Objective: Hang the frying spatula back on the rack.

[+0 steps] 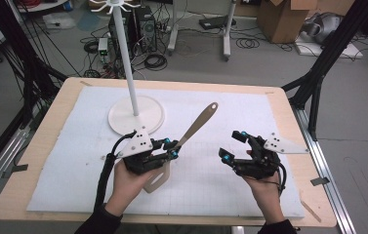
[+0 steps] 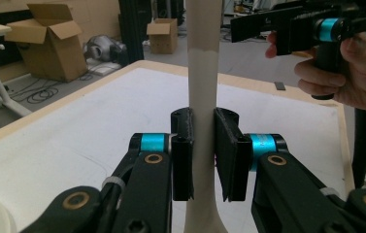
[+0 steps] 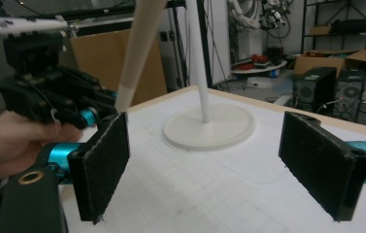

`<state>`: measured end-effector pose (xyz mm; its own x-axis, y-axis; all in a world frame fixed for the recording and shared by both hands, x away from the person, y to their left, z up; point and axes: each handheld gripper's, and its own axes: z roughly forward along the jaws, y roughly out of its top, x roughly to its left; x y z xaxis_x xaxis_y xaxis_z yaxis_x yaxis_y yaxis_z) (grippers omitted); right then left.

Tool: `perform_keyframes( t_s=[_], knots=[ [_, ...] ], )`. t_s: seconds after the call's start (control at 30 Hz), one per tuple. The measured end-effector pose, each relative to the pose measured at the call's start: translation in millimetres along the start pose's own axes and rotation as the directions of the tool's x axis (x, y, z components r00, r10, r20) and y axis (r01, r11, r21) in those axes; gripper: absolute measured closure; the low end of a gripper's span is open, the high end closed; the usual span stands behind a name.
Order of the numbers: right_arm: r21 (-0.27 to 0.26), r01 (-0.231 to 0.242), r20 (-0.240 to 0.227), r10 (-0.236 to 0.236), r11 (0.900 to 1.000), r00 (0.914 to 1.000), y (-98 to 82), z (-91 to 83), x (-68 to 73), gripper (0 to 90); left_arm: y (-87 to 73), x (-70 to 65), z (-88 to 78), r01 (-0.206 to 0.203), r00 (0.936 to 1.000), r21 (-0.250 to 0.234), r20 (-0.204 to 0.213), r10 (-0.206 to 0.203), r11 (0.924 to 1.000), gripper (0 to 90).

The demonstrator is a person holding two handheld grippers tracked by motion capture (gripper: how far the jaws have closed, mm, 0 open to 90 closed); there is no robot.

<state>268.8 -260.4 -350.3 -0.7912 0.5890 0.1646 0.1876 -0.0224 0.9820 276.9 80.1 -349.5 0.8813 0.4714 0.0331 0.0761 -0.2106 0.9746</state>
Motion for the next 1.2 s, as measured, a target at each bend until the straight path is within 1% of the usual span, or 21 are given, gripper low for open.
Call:
perform_keyframes(
  t_s=[0.03, 0.1, 0.13, 0.23, 0.33, 0.4, 0.53, 0.6, 0.7, 0.8, 0.83, 0.87, 0.9, 0.93, 0.97, 1.07, 1.13, 1.17, 1.2],
  knots=[
    [-0.003, -0.006, -0.008, 0.005, 1.0, 0.9999, 2.2, 2.3, 2.2, 19.5, -0.1, -0.5, 0.3, -0.002, 1.0, -0.003, -0.006, 0.002, 1.0, 77.5],
    [-0.013, -0.001, -0.028, 0.001, 1.0, 0.9996, 7.8, 8.5, 7.4, 23.2, 0.0, -1.1, 0.6, 0.0, 1.0, -0.007, -0.009, 0.0, 1.0, 77.6],
    [-0.009, -0.001, -0.031, 0.001, 1.0, 0.9995, 9.8, 11.0, 9.7, 24.0, 0.2, -1.7, 1.1, 0.0, 1.0, -0.008, -0.009, 0.0, 1.0, 77.5],
    [0.013, 0.018, -0.044, -0.018, 1.0, 0.9989, 17.9, 23.5, 18.4, 28.5, 0.5, -3.0, 3.2, -0.002, 0.9999, -0.018, -0.011, 0.002, 0.9998, 77.5],
    [0.02, 0.018, -0.047, -0.018, 1.0, 0.9987, 24.1, 33.4, 25.0, 32.2, 0.4, -3.2, 4.8, 0.0, 0.9999, -0.022, -0.013, 0.0, 0.9998, 77.5],
    [0.022, 0.016, -0.038, -0.015, 1.0, 0.9992, 27.2, 39.0, 28.6, 35.9, 0.3, -3.6, 5.6, -0.002, 0.9999, -0.028, -0.016, 0.001, 0.9996, 77.5],
    [0.019, -0.004, -0.024, 0.004, 1.0, 0.9997, 31.6, 48.8, 31.9, 42.2, 0.5, -4.9, 5.4, -0.007, 0.9998, -0.037, -0.021, 0.006, 0.9993, 77.5],
    [0.019, -0.026, -0.036, 0.026, 0.999, 0.999, 33.3, 53.0, 33.0, 44.0, 1.1, -5.9, 5.5, -0.009, 0.9997, -0.044, -0.022, 0.008, 0.999, 77.5],
    [0.022, -0.032, -0.035, 0.033, 0.999, 0.9989, 35.4, 59.1, 36.3, 47.7, 1.3, -7.3, 6.3, -0.013, 0.9996, -0.049, -0.025, 0.011, 0.9987, 77.5],
    [0.015, -0.037, -0.037, 0.038, 0.999, 0.9986, 36.8, 63.2, 38.5, 51.8, 1.2, -8.0, 7.0, -0.023, 0.9994, -0.049, -0.027, 0.022, 0.9986, 77.5],
    [0.011, -0.044, -0.038, 0.044, 0.999, 0.9983, 37.2, 63.4, 38.9, 53.6, 1.1, -8.1, 7.2, -0.023, 0.9994, -0.049, -0.027, 0.021, 0.9985, 77.5],
    [0.01, -0.05, -0.041, 0.05, 0.999, 0.9979, 37.8, 64.0, 38.5, 57.3, 1.1, -8.6, 7.5, -0.024, 0.9994, -0.05, -0.026, 0.023, 0.9984, 77.5],
    [0.01, -0.05, -0.041, 0.05, 0.999, 0.9979, 37.8, 64.0, 38.5, 57.3, 1.1, -8.7, 7.7, -0.027, 0.9993, -0.051, -0.026, 0.026, 0.9983, 77.5],
    [0.011, -0.056, -0.041, 0.057, 0.998, 0.9975, 38.0, 64.6, 38.1, 60.4, 1.2, -8.9, 7.9, -0.031, 0.9992, -0.051, -0.026, 0.029, 0.9982, 77.5],
    [0.011, -0.056, -0.041, 0.057, 0.998, 0.9975, 38.0, 64.6, 38.1, 60.4, 1.3, -9.3, 8.2, -0.033, 0.9991, -0.052, -0.029, 0.031, 0.9981, 77.5],
    [0.009, -0.058, -0.046, 0.058, 0.998, 0.9972, 37.8, 64.7, 37.7, 66.5, 1.4, -10.1, 9.7, -0.037, 0.9989, -0.052, -0.03, 0.036, 0.998, 77.5],
    [0.008, -0.062, -0.055, 0.062, 0.998, 0.9966, 37.6, 64.0, 37.2, 70.5, 1.2, -10.2, 10.7, -0.036, 0.999, -0.051, -0.027, 0.034, 0.9981, 77.5],
    [0.008, -0.062, -0.055, 0.062, 0.998, 0.9966, 37.6, 64.0, 37.2, 70.5, 1.2, -10.4, 11.0, -0.04, 0.9989, -0.05, -0.028, 0.038, 0.998, 77.5],
    [0.008, -0.071, -0.067, 0.071, 0.997, 0.9952, 37.4, 64.2, 36.4, 71.4, 1.3, -10.7, 11.4, -0.042, 0.9988, -0.047, -0.029, 0.041, 0.998, 77.5]
  ],
)
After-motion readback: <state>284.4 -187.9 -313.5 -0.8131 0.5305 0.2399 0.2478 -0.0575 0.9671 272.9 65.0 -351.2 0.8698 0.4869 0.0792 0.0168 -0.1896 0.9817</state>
